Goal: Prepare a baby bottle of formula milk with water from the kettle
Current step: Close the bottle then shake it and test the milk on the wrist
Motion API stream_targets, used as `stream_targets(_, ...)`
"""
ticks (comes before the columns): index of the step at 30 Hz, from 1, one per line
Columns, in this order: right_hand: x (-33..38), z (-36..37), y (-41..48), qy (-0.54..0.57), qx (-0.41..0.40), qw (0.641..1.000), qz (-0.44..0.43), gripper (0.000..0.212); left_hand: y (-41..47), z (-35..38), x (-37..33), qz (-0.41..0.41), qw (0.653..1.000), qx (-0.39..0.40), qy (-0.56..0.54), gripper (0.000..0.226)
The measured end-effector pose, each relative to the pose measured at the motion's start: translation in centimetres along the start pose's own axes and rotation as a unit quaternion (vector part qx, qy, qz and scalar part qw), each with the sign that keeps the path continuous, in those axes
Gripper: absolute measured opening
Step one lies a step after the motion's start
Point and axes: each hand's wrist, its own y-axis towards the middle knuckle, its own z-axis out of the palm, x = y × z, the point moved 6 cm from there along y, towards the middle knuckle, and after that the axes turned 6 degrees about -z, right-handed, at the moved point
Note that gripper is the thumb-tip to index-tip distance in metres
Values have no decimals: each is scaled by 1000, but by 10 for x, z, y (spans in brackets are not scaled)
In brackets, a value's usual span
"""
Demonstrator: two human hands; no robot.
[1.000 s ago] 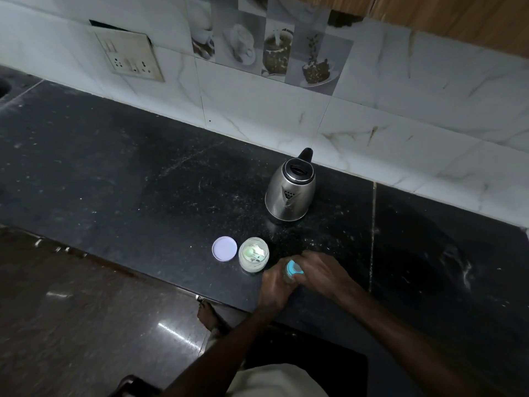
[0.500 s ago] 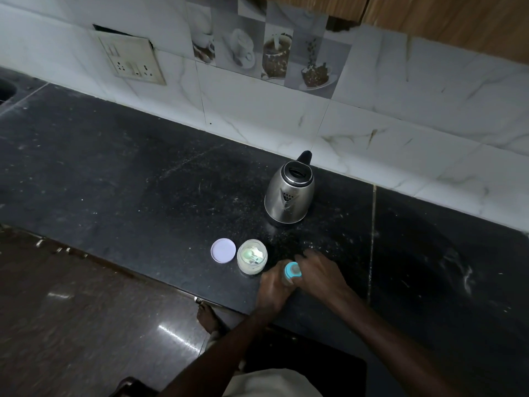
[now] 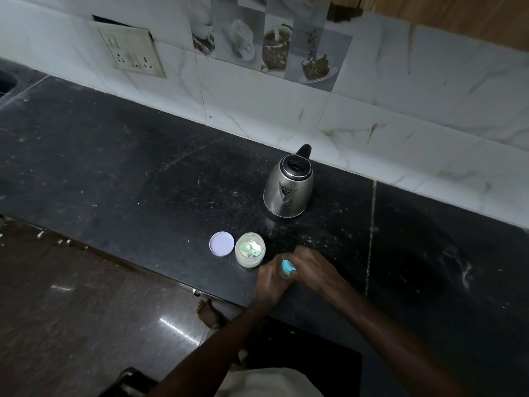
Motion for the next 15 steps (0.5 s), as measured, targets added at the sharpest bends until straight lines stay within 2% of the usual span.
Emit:
stream_targets(4,4,8,11,-56,44,994,78,25,0,2,-3,8,999,4,50,27)
stream_targets(7,12,11,17,-39,15,990,135,20,1,2,-4,17,996,12,84,29)
stream_targets(12,14,-2,10,-61,-2,991,117,27,6,2,-6,21,994,22,102,30)
stream_targets(15,12,-8,1,-69,-2,990,123,21,4,4,-10,41,992,21,113,35)
